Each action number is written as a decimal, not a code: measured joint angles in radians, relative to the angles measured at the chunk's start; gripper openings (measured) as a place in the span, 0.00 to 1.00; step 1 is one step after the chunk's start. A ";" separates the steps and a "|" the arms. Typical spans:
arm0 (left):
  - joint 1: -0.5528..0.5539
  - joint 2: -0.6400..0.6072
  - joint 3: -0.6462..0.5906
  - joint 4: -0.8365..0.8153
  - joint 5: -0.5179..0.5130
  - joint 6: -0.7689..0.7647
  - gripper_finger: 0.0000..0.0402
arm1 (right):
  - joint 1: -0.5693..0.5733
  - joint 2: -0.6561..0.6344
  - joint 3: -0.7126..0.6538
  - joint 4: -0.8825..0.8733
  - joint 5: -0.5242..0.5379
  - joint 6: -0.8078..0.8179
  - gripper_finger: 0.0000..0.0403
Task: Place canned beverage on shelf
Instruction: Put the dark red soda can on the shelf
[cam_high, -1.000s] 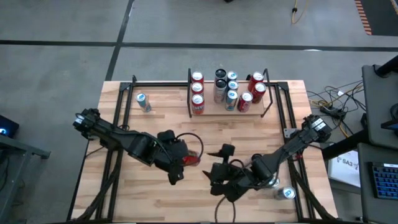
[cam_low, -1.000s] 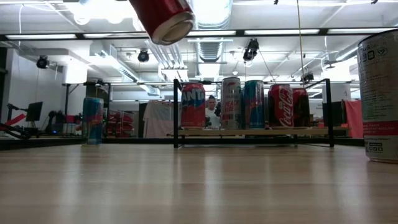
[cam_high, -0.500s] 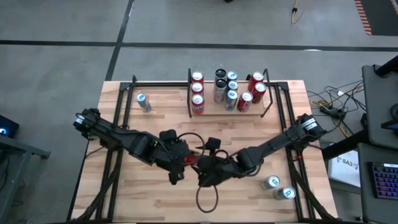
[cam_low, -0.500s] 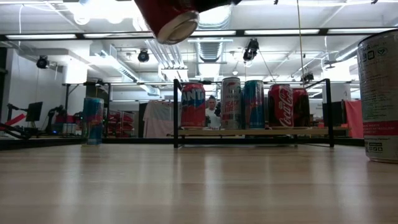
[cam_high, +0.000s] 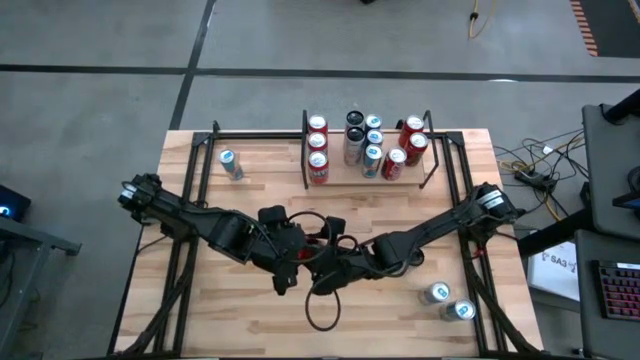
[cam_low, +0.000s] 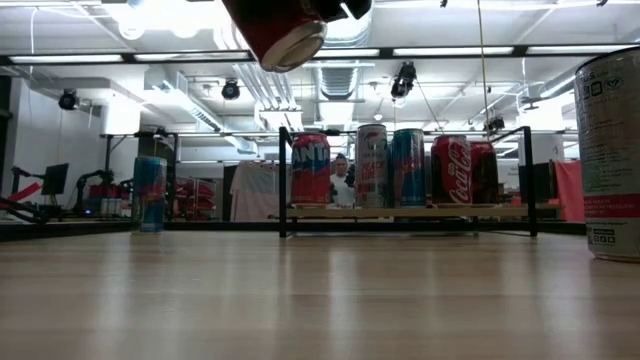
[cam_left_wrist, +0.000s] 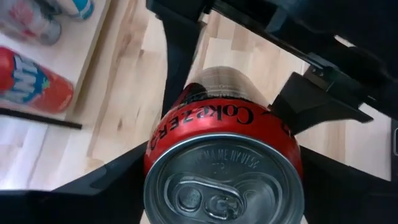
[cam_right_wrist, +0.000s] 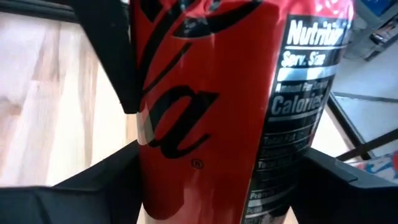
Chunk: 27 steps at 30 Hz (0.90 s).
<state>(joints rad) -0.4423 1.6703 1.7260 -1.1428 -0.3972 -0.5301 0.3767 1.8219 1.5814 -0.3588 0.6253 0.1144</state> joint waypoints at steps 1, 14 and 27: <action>0.000 0.000 0.000 0.002 0.002 0.019 0.81 | 0.000 -0.004 0.000 -0.010 0.000 -0.010 0.72; -0.008 -0.027 0.000 0.001 -0.161 0.252 0.90 | 0.005 -0.151 -0.029 -0.376 0.006 0.108 0.72; -0.040 -0.135 -0.184 0.332 -0.274 0.528 0.89 | 0.072 -0.530 -0.498 0.132 0.064 -0.014 0.72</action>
<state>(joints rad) -0.4825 1.5350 1.5416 -0.8104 -0.6713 -0.0019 0.4492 1.2921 1.0838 -0.2267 0.6888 0.1004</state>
